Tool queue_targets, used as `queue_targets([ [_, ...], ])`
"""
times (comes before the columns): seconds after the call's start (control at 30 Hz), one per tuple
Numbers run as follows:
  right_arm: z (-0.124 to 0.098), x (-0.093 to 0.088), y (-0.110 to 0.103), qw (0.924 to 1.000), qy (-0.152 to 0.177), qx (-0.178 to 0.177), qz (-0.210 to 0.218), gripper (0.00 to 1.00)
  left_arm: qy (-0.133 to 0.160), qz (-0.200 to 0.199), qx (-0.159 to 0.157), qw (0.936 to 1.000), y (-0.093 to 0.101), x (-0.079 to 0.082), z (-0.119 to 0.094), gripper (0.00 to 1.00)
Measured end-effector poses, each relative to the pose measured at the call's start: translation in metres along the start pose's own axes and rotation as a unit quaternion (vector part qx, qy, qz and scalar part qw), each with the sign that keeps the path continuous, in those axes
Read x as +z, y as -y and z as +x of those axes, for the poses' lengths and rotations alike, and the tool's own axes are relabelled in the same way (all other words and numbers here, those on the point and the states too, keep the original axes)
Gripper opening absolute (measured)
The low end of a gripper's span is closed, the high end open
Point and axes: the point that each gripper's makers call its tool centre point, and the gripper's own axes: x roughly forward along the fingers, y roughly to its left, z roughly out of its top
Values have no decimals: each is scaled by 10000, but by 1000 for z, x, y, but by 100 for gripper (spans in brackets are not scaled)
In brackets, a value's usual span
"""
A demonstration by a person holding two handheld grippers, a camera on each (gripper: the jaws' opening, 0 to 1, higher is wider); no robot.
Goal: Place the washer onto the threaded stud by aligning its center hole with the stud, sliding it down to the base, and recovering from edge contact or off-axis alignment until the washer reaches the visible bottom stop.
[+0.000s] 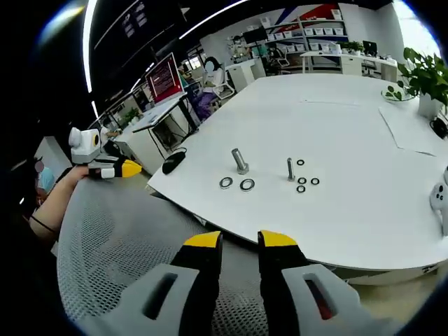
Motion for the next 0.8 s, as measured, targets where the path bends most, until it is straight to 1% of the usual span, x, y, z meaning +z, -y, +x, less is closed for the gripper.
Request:
queue_targets([
  [0.8, 0, -1, -1, 10000, -44, 25, -16, 22, -32, -22, 6, 10000, -1, -1, 0, 0],
])
